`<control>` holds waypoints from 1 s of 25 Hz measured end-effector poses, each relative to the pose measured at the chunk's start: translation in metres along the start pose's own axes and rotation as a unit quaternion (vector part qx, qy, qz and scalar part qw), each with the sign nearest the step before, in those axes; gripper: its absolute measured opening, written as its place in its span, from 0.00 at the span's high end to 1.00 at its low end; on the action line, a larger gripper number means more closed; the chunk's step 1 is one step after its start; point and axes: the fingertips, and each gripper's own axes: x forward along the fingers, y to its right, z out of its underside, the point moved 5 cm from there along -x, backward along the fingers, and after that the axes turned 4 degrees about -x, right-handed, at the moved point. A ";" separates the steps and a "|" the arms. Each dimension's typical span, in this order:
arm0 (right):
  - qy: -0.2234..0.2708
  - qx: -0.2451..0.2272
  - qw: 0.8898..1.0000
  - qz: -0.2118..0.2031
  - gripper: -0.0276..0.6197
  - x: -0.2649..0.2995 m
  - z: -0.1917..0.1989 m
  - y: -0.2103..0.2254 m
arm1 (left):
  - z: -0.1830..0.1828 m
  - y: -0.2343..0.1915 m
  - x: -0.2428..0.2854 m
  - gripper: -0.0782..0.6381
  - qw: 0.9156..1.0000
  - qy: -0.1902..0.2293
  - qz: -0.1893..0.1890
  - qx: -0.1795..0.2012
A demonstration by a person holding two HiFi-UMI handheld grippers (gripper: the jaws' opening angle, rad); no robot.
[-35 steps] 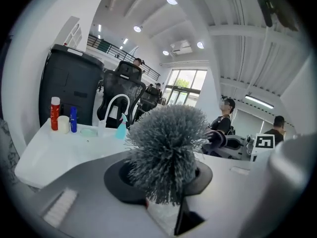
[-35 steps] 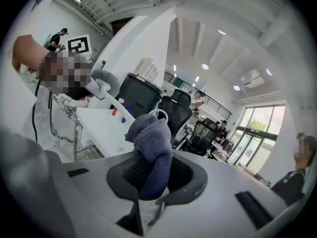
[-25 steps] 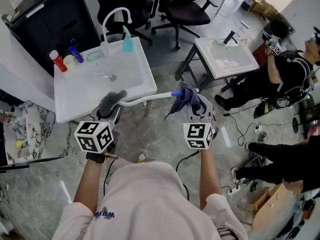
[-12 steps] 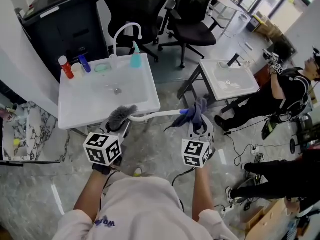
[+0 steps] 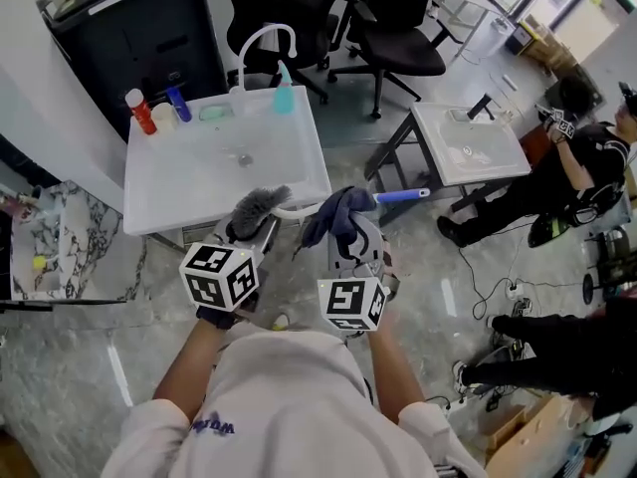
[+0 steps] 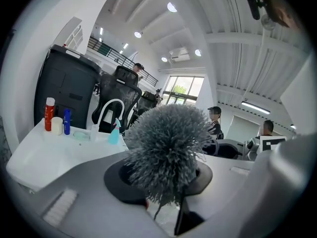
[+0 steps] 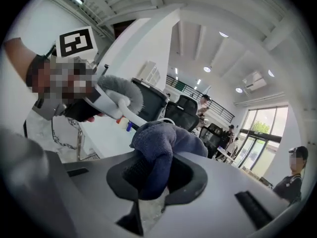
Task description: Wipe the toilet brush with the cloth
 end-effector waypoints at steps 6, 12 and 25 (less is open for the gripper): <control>0.030 -0.003 0.998 -0.051 0.84 0.002 -0.019 -0.034 | 0.002 0.001 0.000 0.72 1.000 -0.003 0.001 -0.003; 0.044 0.006 0.998 -0.048 0.85 -0.004 -0.014 -0.034 | -0.001 -0.019 -0.004 0.72 0.999 0.012 -0.048 0.004; -0.002 0.288 0.957 -0.018 0.85 -0.030 0.058 0.030 | 0.000 -0.114 -0.086 0.71 0.979 0.082 -0.185 0.013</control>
